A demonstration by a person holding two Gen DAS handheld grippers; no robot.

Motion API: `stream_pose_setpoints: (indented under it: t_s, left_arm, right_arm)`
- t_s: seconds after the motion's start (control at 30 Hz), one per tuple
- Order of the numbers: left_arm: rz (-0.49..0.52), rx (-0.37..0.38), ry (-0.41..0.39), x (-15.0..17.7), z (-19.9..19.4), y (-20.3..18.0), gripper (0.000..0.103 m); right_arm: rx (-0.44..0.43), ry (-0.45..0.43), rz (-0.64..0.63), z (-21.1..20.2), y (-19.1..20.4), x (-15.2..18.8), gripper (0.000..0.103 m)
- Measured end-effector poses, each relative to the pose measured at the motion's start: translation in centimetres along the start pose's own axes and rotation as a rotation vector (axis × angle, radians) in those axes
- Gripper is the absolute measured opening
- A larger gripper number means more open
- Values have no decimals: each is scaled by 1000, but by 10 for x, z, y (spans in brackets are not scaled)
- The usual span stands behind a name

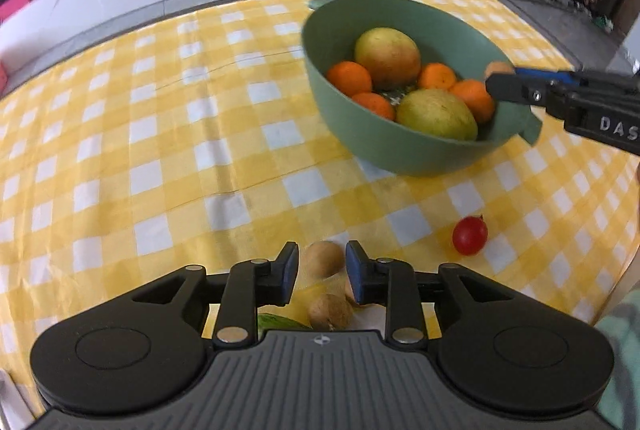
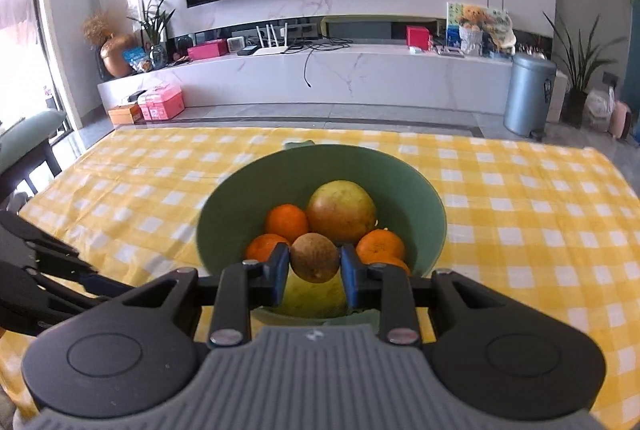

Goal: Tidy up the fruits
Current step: 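Release the kiwi into the colander with the right gripper while the left gripper carries its kiwi, then lower the kiwi in the left gripper into the colander and open it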

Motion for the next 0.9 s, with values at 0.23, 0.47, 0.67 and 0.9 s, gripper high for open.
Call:
stream_pose_setpoints:
  t_s: [0.23, 0.47, 0.67, 0.9]
  left_arm:
    - [-111, 60, 52, -1, 10, 16, 34]
    - [-167, 49, 20, -8, 24, 16, 34]
    - [-161, 51, 13, -10, 34, 8, 37]
    - [-152, 51, 10, -12, 39, 0, 35]
  right_arm:
    - [-27, 12, 67, 30, -2, -14, 24]
    - [4, 15, 54, 44, 3, -15, 24]
    - [18, 22, 74, 46, -4, -12, 24]
    - [18, 59, 115, 58, -10, -13, 24]
Point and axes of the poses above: each gripper's, at about its wrist camera, not at the fingertips, and z roughly the way its jaws point, y to its left, x to its underside, the point moved 7 cm from there along z, roughly the way its jaws point
